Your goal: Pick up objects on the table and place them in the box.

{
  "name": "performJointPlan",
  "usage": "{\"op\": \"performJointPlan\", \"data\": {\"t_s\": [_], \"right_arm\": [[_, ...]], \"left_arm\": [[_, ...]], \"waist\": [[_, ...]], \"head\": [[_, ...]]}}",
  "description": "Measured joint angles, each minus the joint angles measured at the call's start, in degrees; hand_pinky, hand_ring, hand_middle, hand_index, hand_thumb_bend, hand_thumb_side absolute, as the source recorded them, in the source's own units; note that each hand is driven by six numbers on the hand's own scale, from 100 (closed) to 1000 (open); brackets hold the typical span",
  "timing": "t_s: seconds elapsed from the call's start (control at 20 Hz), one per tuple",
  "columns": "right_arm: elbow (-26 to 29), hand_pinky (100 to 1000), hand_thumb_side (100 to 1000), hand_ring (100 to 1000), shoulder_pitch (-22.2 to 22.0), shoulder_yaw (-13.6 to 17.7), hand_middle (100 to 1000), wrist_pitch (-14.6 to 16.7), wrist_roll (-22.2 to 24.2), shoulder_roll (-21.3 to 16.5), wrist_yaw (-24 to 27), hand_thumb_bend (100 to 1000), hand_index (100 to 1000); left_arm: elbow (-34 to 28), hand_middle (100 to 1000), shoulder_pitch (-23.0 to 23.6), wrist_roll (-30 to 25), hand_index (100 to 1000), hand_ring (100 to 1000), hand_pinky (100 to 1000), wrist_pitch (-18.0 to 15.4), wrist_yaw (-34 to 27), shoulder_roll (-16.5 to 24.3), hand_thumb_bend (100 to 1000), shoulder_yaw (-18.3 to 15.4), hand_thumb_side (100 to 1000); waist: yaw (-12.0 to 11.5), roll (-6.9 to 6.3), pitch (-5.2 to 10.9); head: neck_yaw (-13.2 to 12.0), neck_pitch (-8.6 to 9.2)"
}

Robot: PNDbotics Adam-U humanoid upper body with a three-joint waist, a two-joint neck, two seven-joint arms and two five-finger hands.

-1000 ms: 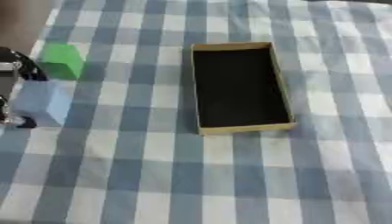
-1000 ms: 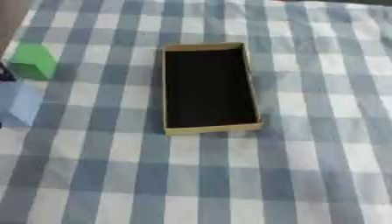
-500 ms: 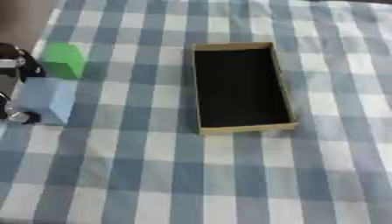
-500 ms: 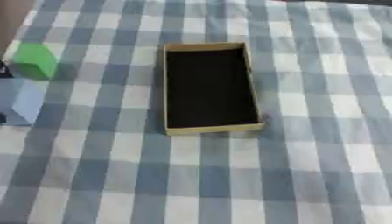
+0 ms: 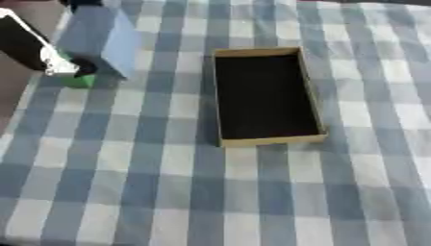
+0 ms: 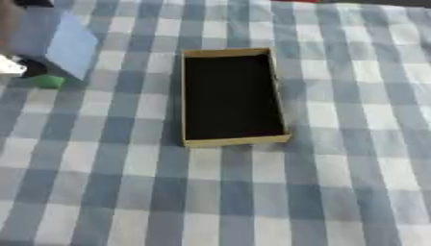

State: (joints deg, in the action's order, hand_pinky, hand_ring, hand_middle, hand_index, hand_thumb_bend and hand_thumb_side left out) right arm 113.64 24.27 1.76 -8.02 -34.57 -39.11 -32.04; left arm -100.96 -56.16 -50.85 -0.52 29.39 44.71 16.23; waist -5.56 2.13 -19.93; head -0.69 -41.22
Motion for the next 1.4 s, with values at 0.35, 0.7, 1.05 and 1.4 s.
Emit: {"op": "performJointPlan", "data": {"t_s": [0.35,0.7,1.05,1.4], "right_arm": [[0.0,828,1000,801,0.8,-0.4,806,0.2,0.5,0.1,0.0,100,814],[0.0,828,1000,800,1.5,-0.4,806,0.4,0.8,0.5,0.2,100,813],[0.0,828,1000,800,2.0,-0.7,805,0.5,0.8,1.0,0.3,100,813],[0.0,828,1000,799,2.0,-0.7,805,0.6,0.9,1.1,0.4,100,813]], "left_arm": [[9.2,562,-8.1,-1.1,684,663,713,-2.6,6.0,-10.1,362,4.5,323],[16.1,562,-11.4,-0.5,683,662,712,-6.1,9.1,-15.2,366,6.7,345],[18.8,560,-12.4,-0.2,682,659,710,-7.7,9.2,-18.9,363,7.7,407],[21.2,556,-12.4,-0.9,679,654,706,-7.6,9.1,-22.5,370,9.4,454]], "waist": [[1.1,-0.81,0.02],[1.7,-1.47,0.02],[2.1,-1.66,0.02],[2.1,-1.67,0.02]], "head": [[-1.5,0.06],[-2.2,0.14],[-2.2,0.24],[-2.3,0.21]]}}
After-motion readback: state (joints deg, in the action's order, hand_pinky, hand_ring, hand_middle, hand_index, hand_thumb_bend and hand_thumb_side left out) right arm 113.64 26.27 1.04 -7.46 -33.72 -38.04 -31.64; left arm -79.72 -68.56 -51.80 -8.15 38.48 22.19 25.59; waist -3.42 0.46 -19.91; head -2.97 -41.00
